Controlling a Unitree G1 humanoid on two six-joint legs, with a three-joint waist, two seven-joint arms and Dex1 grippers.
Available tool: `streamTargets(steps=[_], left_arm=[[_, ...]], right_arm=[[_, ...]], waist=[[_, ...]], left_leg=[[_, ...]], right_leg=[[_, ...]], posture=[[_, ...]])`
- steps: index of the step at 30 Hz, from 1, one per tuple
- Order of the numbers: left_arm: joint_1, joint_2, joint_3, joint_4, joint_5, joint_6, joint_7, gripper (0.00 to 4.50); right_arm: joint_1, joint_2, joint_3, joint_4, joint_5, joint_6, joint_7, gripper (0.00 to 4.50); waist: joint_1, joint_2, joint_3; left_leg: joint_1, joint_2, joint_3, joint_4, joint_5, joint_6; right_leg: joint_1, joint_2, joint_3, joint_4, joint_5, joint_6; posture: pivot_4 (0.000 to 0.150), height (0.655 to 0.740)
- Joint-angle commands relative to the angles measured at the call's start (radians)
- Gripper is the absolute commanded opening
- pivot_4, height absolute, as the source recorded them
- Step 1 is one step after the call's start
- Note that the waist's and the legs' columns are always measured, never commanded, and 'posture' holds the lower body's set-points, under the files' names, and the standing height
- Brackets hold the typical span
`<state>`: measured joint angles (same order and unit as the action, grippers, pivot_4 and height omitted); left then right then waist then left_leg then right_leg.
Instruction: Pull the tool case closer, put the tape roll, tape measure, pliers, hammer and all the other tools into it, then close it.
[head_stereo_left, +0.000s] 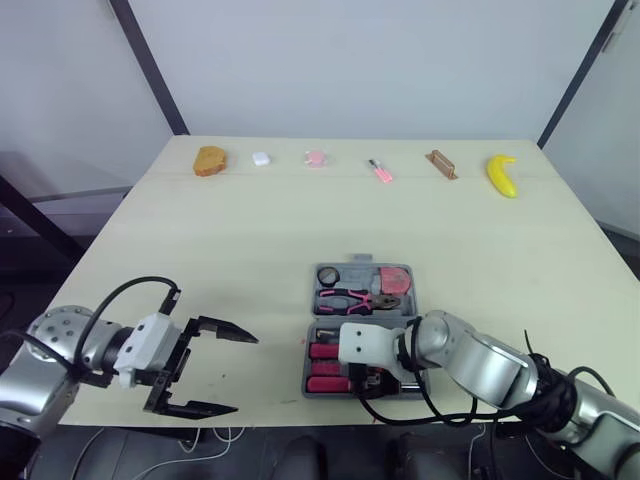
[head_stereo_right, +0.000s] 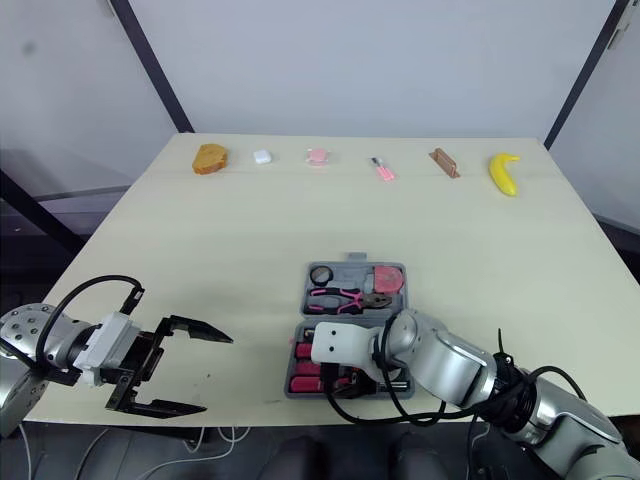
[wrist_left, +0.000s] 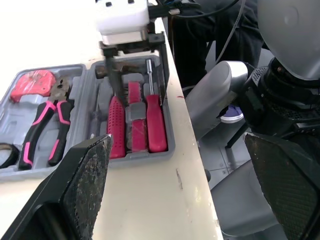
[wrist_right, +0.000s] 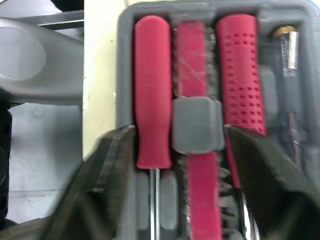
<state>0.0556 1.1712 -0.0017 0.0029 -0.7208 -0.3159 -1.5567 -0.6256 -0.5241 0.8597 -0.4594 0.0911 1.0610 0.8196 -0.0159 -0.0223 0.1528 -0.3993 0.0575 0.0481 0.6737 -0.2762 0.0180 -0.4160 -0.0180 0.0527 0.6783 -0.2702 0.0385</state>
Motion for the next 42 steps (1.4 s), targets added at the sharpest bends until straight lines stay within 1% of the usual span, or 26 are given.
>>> streamTargets(steps=[1, 3, 7, 10, 11, 12, 14, 21, 24, 28, 32, 35, 37, 42], left_arm=[[0.001, -0.006, 0.002, 0.003, -0.011, -0.028, -0.058, 4.50], [-0.002, -0.009, -0.001, 0.012, -0.010, -0.033, -0.058, 4.50], [-0.010, -0.014, -0.009, 0.022, -0.011, -0.041, -0.058, 4.50], [-0.018, -0.016, -0.015, 0.029, -0.012, -0.042, -0.058, 4.50], [-0.020, -0.016, -0.015, 0.031, -0.012, -0.042, -0.058, 4.50], [-0.023, -0.017, -0.015, 0.033, -0.013, -0.041, -0.058, 4.50], [-0.027, -0.020, -0.013, 0.036, -0.013, -0.038, -0.058, 4.50], [-0.031, -0.020, -0.007, 0.049, -0.010, -0.034, -0.058, 4.50], [-0.034, -0.030, 0.003, 0.058, -0.004, -0.026, -0.058, 4.50], [-0.047, -0.082, 0.039, 0.066, 0.015, 0.058, -0.006, 4.50], [-0.091, -0.142, 0.049, 0.087, 0.030, 0.189, 0.080, 4.50], [-0.172, -0.221, 0.041, 0.155, 0.074, 0.248, 0.160, 4.50], [-0.214, -0.268, 0.035, 0.206, 0.103, 0.262, 0.199, 4.50], [-0.294, -0.357, 0.022, 0.320, 0.200, 0.244, 0.200, 4.50]], right_arm=[[0.008, -0.011, -0.038, -0.049, 0.028, -0.008, 0.017, 3.03], [0.019, -0.009, -0.076, -0.061, 0.056, -0.015, 0.025, 3.03], [0.079, 0.000, -0.149, -0.049, 0.093, -0.160, 0.040, 3.03], [0.112, -0.006, -0.157, -0.017, 0.075, -0.256, 0.045, 1.86], [0.123, -0.004, -0.160, -0.005, 0.070, -0.276, 0.042, 1.36], [0.135, -0.004, -0.158, 0.012, 0.062, -0.296, 0.039, 1.01], [0.158, -0.011, -0.145, 0.041, 0.045, -0.325, 0.039, 0.03], [0.223, -0.021, -0.109, 0.137, -0.024, -0.389, 0.041, 0.03], [0.243, -0.022, -0.143, 0.128, -0.030, -0.406, 0.035, 0.03], [0.293, 0.033, -0.356, 0.022, 0.127, -0.358, 0.018, 0.03], [0.360, 0.066, -0.541, 0.012, 0.222, -0.373, -0.015, 0.03], [0.438, 0.002, -0.662, 0.069, 0.240, -0.522, 0.047, 0.03], [0.460, -0.057, -0.711, 0.136, 0.225, -0.580, 0.081, 0.03], [0.434, -0.114, -0.755, 0.318, 0.200, -0.693, 0.119, 0.03]], waist=[[0.000, 0.000, 0.000], [0.000, 0.000, 0.000], [0.000, 0.000, 0.000], [0.001, 0.000, 0.000], [0.000, 0.000, 0.000], [0.000, 0.000, 0.000], [0.001, 0.000, 0.000], [0.001, 0.000, 0.000], [0.002, -0.001, 0.000], [0.004, 0.000, 0.000], [0.005, -0.001, 0.000], [0.007, -0.001, 0.000], [0.007, -0.002, 0.000], [-0.002, -0.002, 0.000]], left_leg=[[0.000, 0.000, 0.000, 0.000, 0.000, 0.000], [0.000, 0.000, 0.000, 0.000, 0.000, 0.000], [0.000, 0.000, 0.000, 0.000, 0.000, 0.000], [0.000, 0.000, 0.000, 0.000, 0.000, 0.000], [0.000, 0.000, 0.000, 0.000, 0.000, 0.000], [0.000, 0.000, 0.000, 0.000, 0.000, 0.000], [0.000, 0.000, 0.000, 0.000, 0.000, 0.000], [0.000, 0.000, 0.000, 0.000, 0.000, 0.000], [0.000, 0.000, 0.000, 0.000, 0.000, 0.000], [0.000, 0.000, 0.000, 0.000, 0.000, 0.000], [0.000, 0.000, 0.000, 0.000, 0.000, 0.000], [0.000, -0.001, -0.001, 0.000, 0.000, 0.000], [0.000, -0.001, 0.000, 0.000, 0.000, 0.000], [0.001, -0.001, -0.001, 0.000, 0.000, 0.000]], right_leg=[[0.000, 0.000, 0.000, 0.000, 0.000, 0.000], [0.000, 0.000, 0.000, 0.000, 0.000, 0.000], [0.000, 0.000, 0.000, 0.000, 0.000, 0.000], [0.000, 0.000, 0.000, 0.000, 0.000, 0.000], [0.000, 0.000, 0.000, 0.000, 0.000, 0.000], [0.000, 0.000, 0.000, 0.000, 0.000, 0.000], [0.000, 0.000, 0.000, 0.000, 0.000, 0.000], [0.000, 0.000, 0.000, 0.000, 0.000, 0.000], [0.000, 0.000, 0.000, 0.000, 0.000, 0.000], [0.000, 0.000, 0.000, 0.000, 0.000, 0.000], [0.001, 0.000, 0.000, 0.000, 0.000, 0.000], [0.001, 0.000, 0.000, 0.000, 0.000, 0.000], [0.001, 0.000, 0.000, 0.000, 0.000, 0.001], [0.002, 0.001, 0.001, 0.000, 0.000, 0.001]], posture=[[0.150, 0.7400], [0.150, 0.7400], [0.150, 0.7400], [0.150, 0.7400], [0.150, 0.7400], [0.150, 0.7400], [0.150, 0.7400], [0.150, 0.7400], [0.150, 0.7400], [0.150, 0.7400], [0.150, 0.7400], [0.150, 0.7400], [0.150, 0.7400], [0.150, 0.7400]])
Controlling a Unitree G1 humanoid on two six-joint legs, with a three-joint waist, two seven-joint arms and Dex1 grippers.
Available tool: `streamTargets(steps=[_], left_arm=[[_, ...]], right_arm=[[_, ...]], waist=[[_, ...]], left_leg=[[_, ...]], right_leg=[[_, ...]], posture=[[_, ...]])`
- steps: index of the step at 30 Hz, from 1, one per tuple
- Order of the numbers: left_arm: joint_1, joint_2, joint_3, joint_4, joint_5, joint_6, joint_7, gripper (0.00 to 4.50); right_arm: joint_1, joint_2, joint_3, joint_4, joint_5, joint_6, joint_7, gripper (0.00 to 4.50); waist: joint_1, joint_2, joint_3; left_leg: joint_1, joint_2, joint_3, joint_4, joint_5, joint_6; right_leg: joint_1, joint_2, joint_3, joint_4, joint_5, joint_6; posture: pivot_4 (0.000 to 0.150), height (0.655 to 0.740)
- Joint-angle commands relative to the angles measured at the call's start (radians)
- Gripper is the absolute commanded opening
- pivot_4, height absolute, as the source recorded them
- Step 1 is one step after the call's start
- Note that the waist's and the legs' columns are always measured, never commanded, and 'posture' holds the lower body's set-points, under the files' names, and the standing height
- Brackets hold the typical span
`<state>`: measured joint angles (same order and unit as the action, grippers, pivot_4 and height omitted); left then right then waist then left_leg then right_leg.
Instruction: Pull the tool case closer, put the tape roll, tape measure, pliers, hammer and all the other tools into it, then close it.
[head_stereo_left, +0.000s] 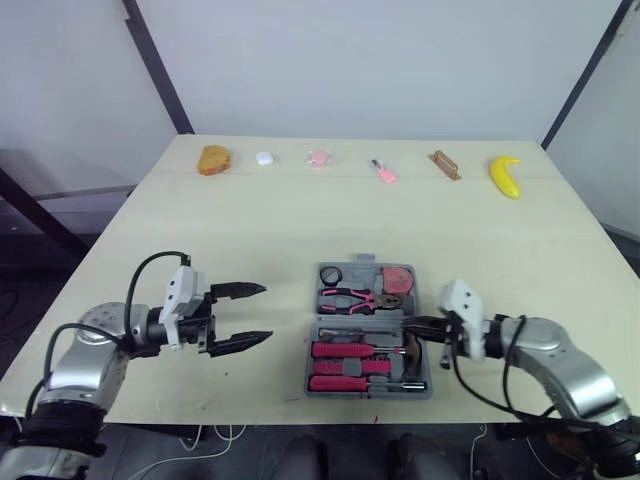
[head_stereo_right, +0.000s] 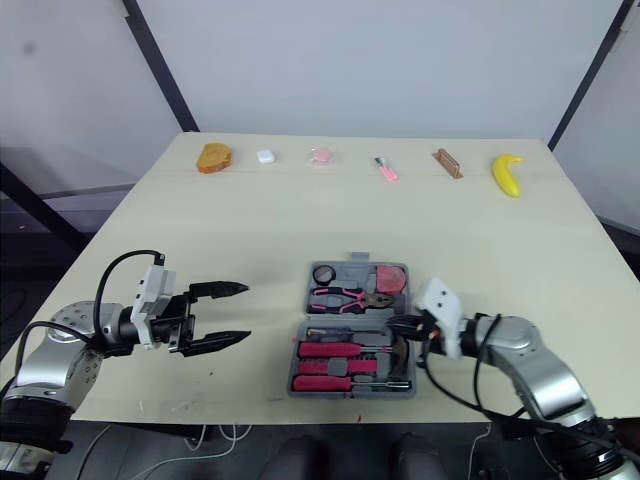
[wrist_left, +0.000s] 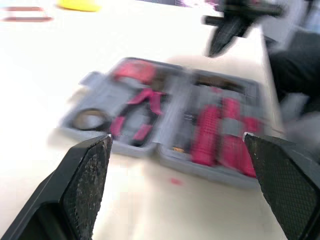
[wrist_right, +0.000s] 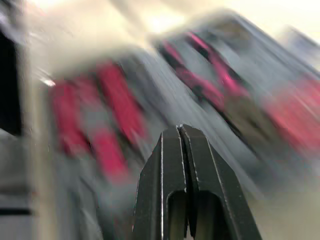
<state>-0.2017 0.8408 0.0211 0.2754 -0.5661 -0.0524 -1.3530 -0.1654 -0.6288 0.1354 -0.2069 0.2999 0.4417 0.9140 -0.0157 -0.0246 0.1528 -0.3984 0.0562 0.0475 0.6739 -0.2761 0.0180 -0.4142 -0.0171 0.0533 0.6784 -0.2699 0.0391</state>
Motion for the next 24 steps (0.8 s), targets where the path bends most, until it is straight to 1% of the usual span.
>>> streamTargets(steps=[1, 4, 8, 12, 18, 21, 22, 23, 24], left_arm=[[-0.056, -0.042, -0.009, 0.079, 0.070, -0.032, -0.008, 4.50], [-0.120, -0.082, -0.034, 0.187, 0.149, -0.088, -0.026, 4.50], [-0.168, -0.118, -0.015, 0.290, 0.188, -0.130, -0.022, 4.50], [-0.175, -0.128, -0.011, 0.366, 0.230, -0.196, -0.039, 4.50], [-0.220, -0.171, -0.034, 0.489, 0.318, -0.320, -0.008, 4.50], [-0.254, -0.198, -0.037, 0.544, 0.346, -0.339, 0.001, 4.50], [-0.264, -0.208, -0.041, 0.556, 0.354, -0.344, -0.002, 4.09], [-0.270, -0.215, -0.044, 0.563, 0.360, -0.346, -0.007, 4.09], [-0.273, -0.221, -0.046, 0.568, 0.365, -0.350, -0.008, 3.75]], right_arm=[[-0.034, -0.015, -0.034, 0.106, -0.016, -0.099, 0.036, 0.03], [-0.065, -0.021, -0.015, 0.227, -0.060, -0.179, 0.059, 0.03], [-0.090, 0.007, -0.034, 0.338, -0.059, -0.235, 0.068, 0.03], [-0.088, 0.020, -0.043, 0.396, -0.060, -0.302, 0.091, 0.03], [-0.110, 0.046, 0.004, 0.465, -0.120, -0.371, 0.095, 0.03], [-0.124, 0.062, 0.026, 0.488, -0.143, -0.385, 0.099, 0.03], [-0.128, 0.069, 0.031, 0.496, -0.151, -0.392, 0.098, 0.00], [-0.131, 0.073, 0.032, 0.499, -0.151, -0.391, 0.100, 0.00], [-0.133, 0.076, 0.032, 0.500, -0.152, -0.392, 0.102, 0.00]], waist=[[-0.002, 0.000, 0.000], [0.000, 0.000, 0.000], [0.002, 0.000, 0.000], [0.001, 0.000, 0.000], [0.004, 0.000, 0.000], [0.004, 0.000, 0.000], [0.004, 0.000, 0.000], [0.004, 0.000, 0.000], [0.004, 0.000, 0.000]], left_leg=[[0.000, 0.000, 0.000, 0.000, 0.000, 0.000], [0.000, 0.000, 0.000, 0.000, 0.000, 0.000], [0.000, 0.000, 0.000, 0.000, 0.000, 0.000], [0.000, 0.000, 0.000, 0.000, 0.000, 0.000], [0.000, 0.000, 0.000, 0.001, 0.000, 0.000], [0.000, 0.000, 0.000, 0.001, 0.000, 0.000], [0.000, 0.000, 0.000, 0.001, 0.000, 0.000], [0.000, 0.000, 0.000, 0.001, 0.000, 0.000], [0.000, 0.000, 0.000, 0.001, 0.000, 0.000]], right_leg=[[0.000, 0.001, 0.000, 0.000, 0.000, 0.000], [0.000, 0.001, 0.000, 0.000, 0.000, 0.000], [0.000, 0.000, 0.000, 0.000, 0.000, 0.000], [0.000, 0.000, 0.000, 0.000, 0.000, 0.000], [0.000, 0.000, 0.000, 0.000, 0.000, 0.000], [0.000, 0.000, 0.000, 0.001, 0.000, 0.000], [0.001, 0.000, 0.000, 0.000, 0.000, 0.000], [0.001, 0.000, 0.000, 0.000, 0.000, 0.000], [0.001, 0.000, 0.000, 0.000, 0.000, 0.000]], posture=[[0.150, 0.7400], [0.150, 0.7400], [0.150, 0.7400], [0.150, 0.7400], [0.150, 0.7400], [0.150, 0.7400], [0.150, 0.7400], [0.150, 0.7400], [0.150, 0.7400]])
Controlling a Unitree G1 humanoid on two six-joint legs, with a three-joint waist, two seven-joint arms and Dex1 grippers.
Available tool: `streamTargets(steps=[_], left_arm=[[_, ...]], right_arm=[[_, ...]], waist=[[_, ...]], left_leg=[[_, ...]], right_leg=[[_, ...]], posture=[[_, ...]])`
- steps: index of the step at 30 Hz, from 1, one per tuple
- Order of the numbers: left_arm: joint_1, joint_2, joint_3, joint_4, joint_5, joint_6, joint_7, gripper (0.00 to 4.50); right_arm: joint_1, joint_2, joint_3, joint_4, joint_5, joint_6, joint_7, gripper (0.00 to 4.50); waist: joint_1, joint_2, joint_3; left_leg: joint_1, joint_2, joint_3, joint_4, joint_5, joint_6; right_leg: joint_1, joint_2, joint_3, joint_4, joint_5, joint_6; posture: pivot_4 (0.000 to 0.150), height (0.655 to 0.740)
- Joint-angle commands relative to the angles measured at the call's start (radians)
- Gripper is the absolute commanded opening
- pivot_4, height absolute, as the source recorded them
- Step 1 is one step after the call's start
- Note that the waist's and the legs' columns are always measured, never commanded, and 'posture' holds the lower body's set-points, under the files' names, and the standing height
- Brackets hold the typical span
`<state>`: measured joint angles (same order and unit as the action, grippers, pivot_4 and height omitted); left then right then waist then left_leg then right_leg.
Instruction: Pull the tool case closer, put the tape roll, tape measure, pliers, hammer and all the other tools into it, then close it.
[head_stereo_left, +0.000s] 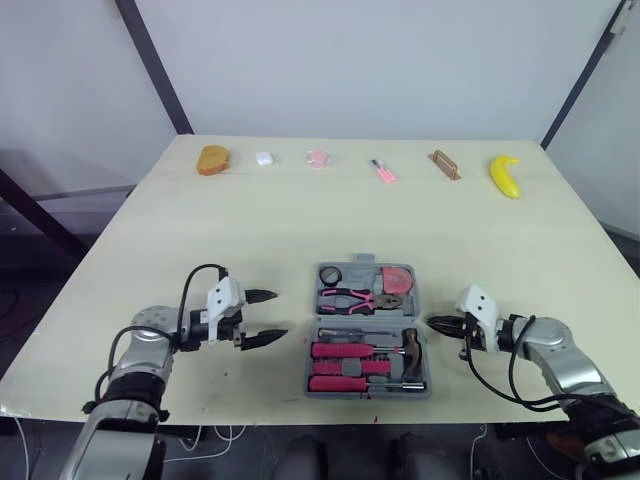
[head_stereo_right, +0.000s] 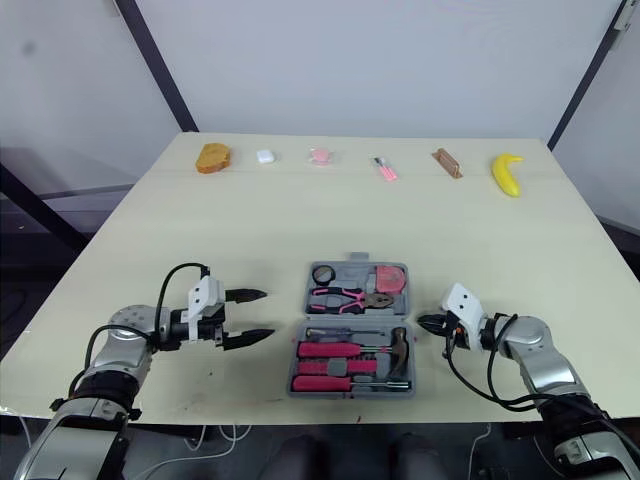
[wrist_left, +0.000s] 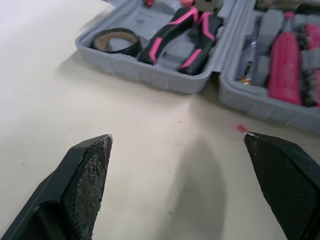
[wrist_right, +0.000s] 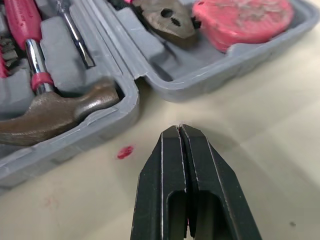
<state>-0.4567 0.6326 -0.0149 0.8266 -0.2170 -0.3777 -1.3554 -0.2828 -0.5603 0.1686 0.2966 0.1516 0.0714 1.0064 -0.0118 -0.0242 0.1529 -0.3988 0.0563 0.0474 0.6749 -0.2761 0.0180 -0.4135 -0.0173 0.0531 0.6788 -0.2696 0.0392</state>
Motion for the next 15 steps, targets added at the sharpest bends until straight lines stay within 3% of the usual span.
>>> streamTargets(steps=[1, 5, 10, 15], left_arm=[[-0.022, -0.018, -0.010, 0.023, 0.021, -0.028, -0.005, 3.75], [-0.039, -0.035, -0.044, 0.060, 0.077, -0.081, -0.007, 2.53], [-0.073, -0.076, -0.054, 0.097, 0.096, -0.087, -0.006, 0.07], [-0.100, -0.102, -0.062, 0.131, 0.114, -0.094, 0.003, 0.07]], right_arm=[[-0.017, 0.008, 0.000, 0.000, -0.007, -0.026, 0.009, 0.00], [-0.024, 0.017, 0.002, 0.005, -0.013, -0.031, 0.012, 0.00], [-0.034, 0.034, 0.007, 0.012, -0.023, -0.035, 0.007, 0.00], [-0.039, 0.048, 0.010, 0.016, -0.035, -0.039, 0.004, 0.00]], waist=[[0.000, 0.000, 0.000], [-0.001, 0.000, 0.000], [-0.001, 0.000, 0.000], [-0.001, 0.000, 0.000]], left_leg=[[0.000, 0.000, 0.000, 0.000, 0.000, 0.000], [0.000, 0.000, 0.000, 0.000, 0.000, 0.000], [0.000, 0.000, 0.000, 0.000, 0.000, 0.000], [0.000, 0.000, 0.000, 0.001, 0.000, 0.000]], right_leg=[[0.000, 0.000, 0.000, 0.000, 0.000, 0.000], [0.000, 0.000, 0.000, 0.000, 0.000, 0.000], [0.000, 0.000, 0.000, 0.000, 0.000, 0.000], [0.000, 0.000, 0.000, 0.000, 0.000, 0.000]], posture=[[0.150, 0.7400], [0.150, 0.7400], [0.150, 0.7400], [0.150, 0.7400]])
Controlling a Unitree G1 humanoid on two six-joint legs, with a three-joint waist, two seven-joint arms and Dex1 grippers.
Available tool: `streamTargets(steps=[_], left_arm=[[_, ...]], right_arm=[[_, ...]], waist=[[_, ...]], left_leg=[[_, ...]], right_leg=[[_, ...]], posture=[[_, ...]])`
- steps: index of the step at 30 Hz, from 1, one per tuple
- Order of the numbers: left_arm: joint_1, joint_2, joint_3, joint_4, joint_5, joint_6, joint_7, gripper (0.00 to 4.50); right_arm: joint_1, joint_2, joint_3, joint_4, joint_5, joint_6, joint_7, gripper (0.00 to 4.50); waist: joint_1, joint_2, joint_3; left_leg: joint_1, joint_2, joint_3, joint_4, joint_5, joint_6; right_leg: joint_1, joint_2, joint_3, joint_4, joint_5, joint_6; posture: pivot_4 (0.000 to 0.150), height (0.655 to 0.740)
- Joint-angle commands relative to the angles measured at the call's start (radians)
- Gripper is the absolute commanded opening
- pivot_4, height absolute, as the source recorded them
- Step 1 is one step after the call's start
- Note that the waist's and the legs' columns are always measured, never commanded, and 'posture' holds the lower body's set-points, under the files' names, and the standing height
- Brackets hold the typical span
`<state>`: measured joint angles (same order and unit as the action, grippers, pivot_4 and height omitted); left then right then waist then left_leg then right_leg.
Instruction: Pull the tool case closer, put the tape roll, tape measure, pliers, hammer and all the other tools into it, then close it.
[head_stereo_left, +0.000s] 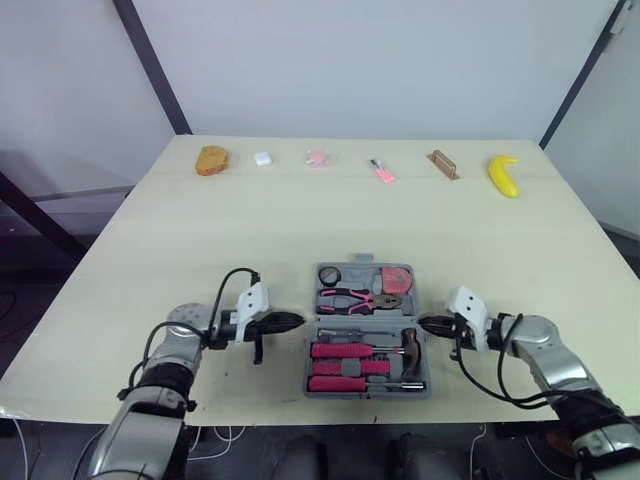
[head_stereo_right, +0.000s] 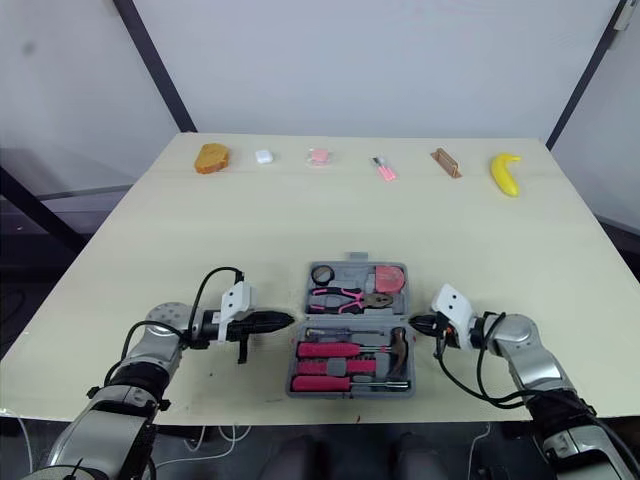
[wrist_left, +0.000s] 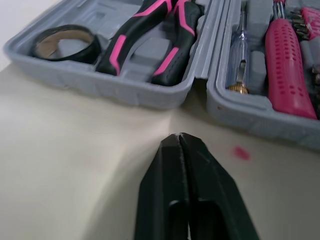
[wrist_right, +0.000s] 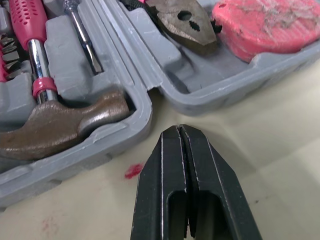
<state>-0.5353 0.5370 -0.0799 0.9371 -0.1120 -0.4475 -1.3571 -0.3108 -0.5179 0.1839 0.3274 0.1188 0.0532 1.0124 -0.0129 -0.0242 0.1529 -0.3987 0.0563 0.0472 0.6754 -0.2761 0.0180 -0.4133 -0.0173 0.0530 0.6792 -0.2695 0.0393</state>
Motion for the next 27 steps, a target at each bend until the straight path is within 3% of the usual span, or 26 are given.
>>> streamTargets(steps=[1, 27], left_arm=[[-0.026, -0.012, 0.001, 0.027, 0.013, -0.026, 0.007, 0.07], [-0.005, -0.109, -0.027, -0.018, 0.032, -0.019, -0.020, 0.07]], right_arm=[[-0.011, 0.007, -0.004, -0.014, -0.004, -0.022, -0.002, 0.00], [0.023, 0.003, 0.019, -0.064, -0.003, 0.015, 0.065, 0.00]], waist=[[0.000, 0.000, 0.000], [0.005, 0.001, 0.000]], left_leg=[[0.000, 0.000, 0.000, 0.000, 0.000, 0.000], [0.000, 0.000, 0.000, 0.001, 0.000, 0.000]], right_leg=[[0.000, 0.000, 0.000, 0.000, 0.000, 0.000], [0.001, 0.000, 0.000, 0.000, 0.000, 0.000]], posture=[[0.150, 0.7400], [0.150, 0.7400]])
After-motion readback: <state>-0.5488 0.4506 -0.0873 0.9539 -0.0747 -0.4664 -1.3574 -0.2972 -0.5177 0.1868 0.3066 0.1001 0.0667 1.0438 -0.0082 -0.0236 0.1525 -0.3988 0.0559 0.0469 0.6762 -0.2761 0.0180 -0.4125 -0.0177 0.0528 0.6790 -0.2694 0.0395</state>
